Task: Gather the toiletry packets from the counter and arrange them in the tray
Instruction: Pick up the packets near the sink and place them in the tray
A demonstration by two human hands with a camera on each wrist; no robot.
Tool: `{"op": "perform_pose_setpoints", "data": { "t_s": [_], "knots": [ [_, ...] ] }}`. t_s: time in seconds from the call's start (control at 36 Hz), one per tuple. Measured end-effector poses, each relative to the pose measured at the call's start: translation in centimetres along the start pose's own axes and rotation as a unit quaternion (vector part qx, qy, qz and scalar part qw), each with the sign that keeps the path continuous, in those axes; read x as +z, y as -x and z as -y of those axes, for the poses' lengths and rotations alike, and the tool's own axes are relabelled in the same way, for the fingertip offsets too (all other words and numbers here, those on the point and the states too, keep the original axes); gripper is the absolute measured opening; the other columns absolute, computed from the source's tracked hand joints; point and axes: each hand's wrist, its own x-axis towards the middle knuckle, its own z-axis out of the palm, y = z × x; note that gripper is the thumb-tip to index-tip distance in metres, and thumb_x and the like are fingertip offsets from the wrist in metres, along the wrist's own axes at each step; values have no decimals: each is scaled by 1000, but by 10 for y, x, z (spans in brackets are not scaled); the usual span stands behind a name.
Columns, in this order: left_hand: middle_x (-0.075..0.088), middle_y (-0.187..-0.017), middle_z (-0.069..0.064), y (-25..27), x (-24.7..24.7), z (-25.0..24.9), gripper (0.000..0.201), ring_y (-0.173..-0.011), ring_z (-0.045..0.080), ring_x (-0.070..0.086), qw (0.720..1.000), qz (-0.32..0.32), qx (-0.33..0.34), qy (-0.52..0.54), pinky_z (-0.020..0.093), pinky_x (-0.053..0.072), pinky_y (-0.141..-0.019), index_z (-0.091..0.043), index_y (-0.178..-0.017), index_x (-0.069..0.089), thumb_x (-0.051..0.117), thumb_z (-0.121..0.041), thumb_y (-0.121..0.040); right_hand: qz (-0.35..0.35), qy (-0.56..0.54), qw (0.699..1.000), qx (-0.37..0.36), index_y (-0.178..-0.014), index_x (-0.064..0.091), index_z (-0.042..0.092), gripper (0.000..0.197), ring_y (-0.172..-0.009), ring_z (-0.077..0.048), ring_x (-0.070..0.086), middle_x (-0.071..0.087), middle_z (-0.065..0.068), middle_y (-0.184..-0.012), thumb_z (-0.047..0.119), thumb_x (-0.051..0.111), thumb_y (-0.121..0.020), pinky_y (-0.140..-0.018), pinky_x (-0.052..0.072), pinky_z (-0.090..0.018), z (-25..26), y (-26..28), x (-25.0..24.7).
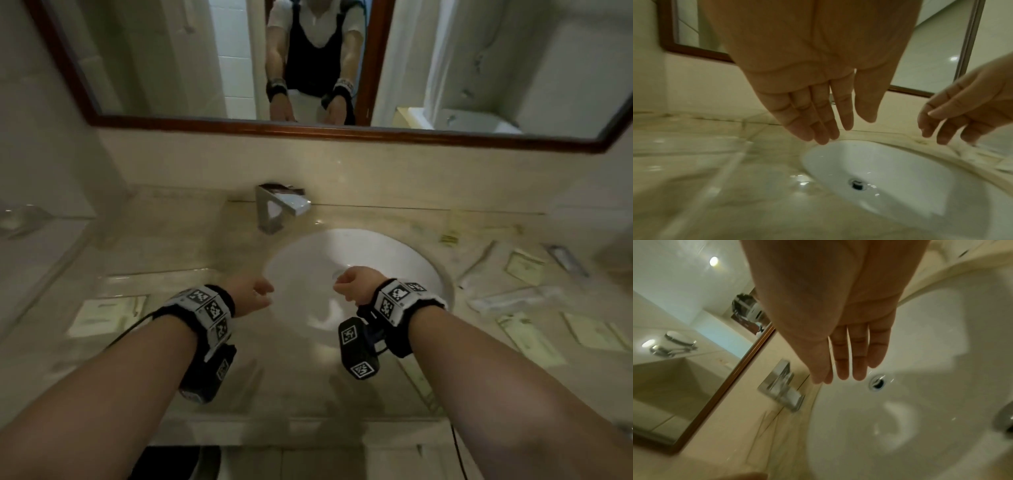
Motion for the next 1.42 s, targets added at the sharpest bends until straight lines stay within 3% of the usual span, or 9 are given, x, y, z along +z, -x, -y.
{"op": "perform_pose_setpoints", "data": {
  "t_s": [0.14,0.39,0.5,0.81,0.97,1.11,1.19,1.31,1.42],
  "knots": [
    [59,-128,-2,-6,28,-67,38,-116,17,57,999,13,41,-1,27,42,-98,-20,-127,55,53,-34,-92,-7,13,998,63,-116,64,7,32,-105,-26,61,66,-13,-117,25,58,-91,-92,46,-31,-84,22,-29],
    [56,-132,-3,-16,86,-170,43,-119,17,55,994,61,92,-24,27,41,-99,-22,-132,50,52,-37,-92,1,46,990,137,-112,65,5,40,-107,-27,62,66,-13,-117,33,65,-85,-93,50,-32,-173,54,-30],
    [56,-132,0,-20,110,-193,45,-120,19,54,994,71,77,-18,30,41,-102,-18,-133,49,54,-34,-91,-5,40,990,134,-108,65,8,48,-105,-28,62,67,-9,-114,41,73,-75,-93,51,-37,-181,56,-12],
    [56,-132,5,-18,152,-213,54,-117,22,56,999,42,17,28,30,43,-100,-15,-135,46,64,-21,-85,-53,-33,994,89,-108,68,30,22,-107,-26,62,68,1,-117,30,56,-90,-95,47,-33,-193,56,9],
    [62,-116,10,-15,154,-212,42,-106,26,58,992,-52,-26,108,28,42,-85,-12,-124,53,65,-19,-84,-58,-158,986,20,-101,68,20,15,-104,-19,64,70,0,-108,24,61,-88,-97,47,-36,-186,53,-1],
    [62,-106,18,-10,145,-206,37,-103,31,59,983,-92,-32,153,33,45,-87,-3,-121,52,59,-18,-89,-105,-167,980,-22,-88,61,33,5,-103,-15,62,69,8,-103,28,58,-88,-103,39,-45,-175,49,-9],
    [63,-92,19,-7,136,-192,27,-93,36,63,963,-114,-52,238,43,52,-89,0,-111,57,60,-14,-88,-91,-187,978,-28,-103,60,29,15,-110,-17,59,65,6,-113,35,53,-91,-104,40,-42,-171,47,-15],
    [54,-71,1,4,118,-172,10,-66,20,56,932,-147,-72,323,36,52,-80,-4,-97,60,56,-10,-91,6,-201,979,-39,-129,50,17,41,-113,-20,58,59,-3,-127,38,49,-94,-93,45,-31,-154,45,-17],
    [52,-69,0,16,102,-151,18,-65,18,57,921,-187,-79,334,34,52,-78,-16,-74,52,54,-12,-92,28,-234,970,-63,-120,57,10,30,-88,-14,61,66,-9,-119,24,54,-94,-65,47,-17,-127,43,-13]
  ]
}}
